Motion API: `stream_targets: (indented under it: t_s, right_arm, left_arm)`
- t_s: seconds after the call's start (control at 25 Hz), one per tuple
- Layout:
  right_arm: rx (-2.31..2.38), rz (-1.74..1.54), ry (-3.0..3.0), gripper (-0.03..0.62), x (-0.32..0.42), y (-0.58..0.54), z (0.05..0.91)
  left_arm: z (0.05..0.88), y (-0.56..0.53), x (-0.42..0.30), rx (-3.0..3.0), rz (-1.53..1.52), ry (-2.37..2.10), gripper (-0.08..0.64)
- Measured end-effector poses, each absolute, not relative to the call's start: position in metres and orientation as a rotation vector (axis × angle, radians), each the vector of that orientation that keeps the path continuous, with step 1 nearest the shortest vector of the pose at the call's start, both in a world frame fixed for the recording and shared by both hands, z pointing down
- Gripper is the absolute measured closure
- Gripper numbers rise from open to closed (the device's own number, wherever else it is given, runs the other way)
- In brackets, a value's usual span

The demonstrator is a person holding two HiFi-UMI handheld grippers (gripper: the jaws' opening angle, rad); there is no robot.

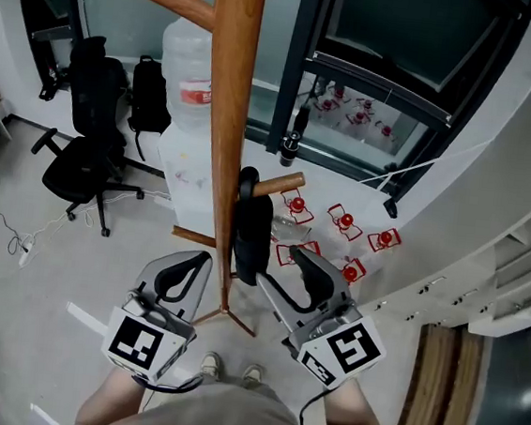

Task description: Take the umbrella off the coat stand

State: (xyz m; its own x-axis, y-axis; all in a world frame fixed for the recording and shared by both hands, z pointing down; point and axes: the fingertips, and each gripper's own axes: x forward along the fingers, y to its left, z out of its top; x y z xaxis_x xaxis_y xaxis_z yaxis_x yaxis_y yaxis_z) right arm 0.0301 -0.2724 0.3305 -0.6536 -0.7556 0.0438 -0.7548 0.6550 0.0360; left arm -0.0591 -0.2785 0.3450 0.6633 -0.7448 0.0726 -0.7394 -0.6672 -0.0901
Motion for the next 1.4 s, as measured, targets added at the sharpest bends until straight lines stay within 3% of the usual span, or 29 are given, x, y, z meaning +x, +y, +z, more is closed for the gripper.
stream_targets:
  t_s: [0.8, 1.4]
  right_arm:
    - [0.903, 0.123, -2.855, 0.290, 0.010, -0.325, 0.406]
    - [0.767, 0.201, -2.799, 0.287, -0.008, -0.348, 0.463]
  left_arm:
    - [0.375, -0.295, -0.060, -2.787, -0.245, 1.392, 0.552]
    - [0.406, -0.303, -0.072, -2.806, -0.340, 1.467, 0.552]
